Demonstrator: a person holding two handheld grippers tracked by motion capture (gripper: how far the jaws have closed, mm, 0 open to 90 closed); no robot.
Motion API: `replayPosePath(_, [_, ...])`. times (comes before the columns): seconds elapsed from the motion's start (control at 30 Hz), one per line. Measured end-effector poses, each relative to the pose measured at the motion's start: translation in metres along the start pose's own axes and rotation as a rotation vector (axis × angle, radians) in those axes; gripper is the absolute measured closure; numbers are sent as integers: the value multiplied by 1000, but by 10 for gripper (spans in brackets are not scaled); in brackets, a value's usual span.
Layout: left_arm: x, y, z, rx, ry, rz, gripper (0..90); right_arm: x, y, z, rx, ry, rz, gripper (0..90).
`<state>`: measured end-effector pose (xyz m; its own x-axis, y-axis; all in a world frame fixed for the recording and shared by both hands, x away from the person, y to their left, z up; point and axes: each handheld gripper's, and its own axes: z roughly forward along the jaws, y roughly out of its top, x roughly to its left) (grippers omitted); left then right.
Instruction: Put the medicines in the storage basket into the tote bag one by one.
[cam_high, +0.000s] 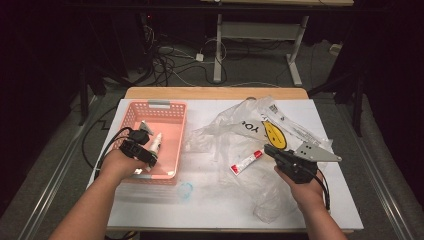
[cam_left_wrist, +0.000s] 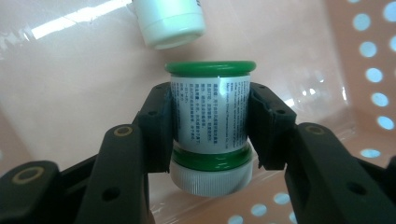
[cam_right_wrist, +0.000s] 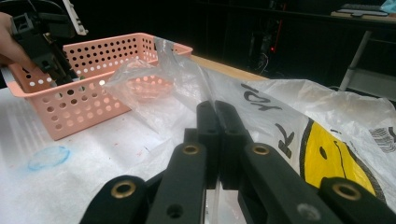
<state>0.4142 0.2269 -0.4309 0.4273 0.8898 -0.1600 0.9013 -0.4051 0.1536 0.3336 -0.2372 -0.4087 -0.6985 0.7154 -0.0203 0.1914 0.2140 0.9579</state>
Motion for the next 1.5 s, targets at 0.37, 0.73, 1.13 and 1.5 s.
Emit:
replayPosePath(0.37, [-14,-12,-11,-135,-22,25,537,0,-1,1,3,2,1,900])
replayPosePath(0.73, [-34,-25,-20,-329,-22,79,537,1,0,0,1,1,0,900])
replayPosePath(1.13, [-46,-36,-20,-468,-40,104,537,1,0,0,1,2,0,900])
replayPosePath(1.5, [-53,-49,-20,-581,-19,118,537,2,0,0,0,7,-6,900])
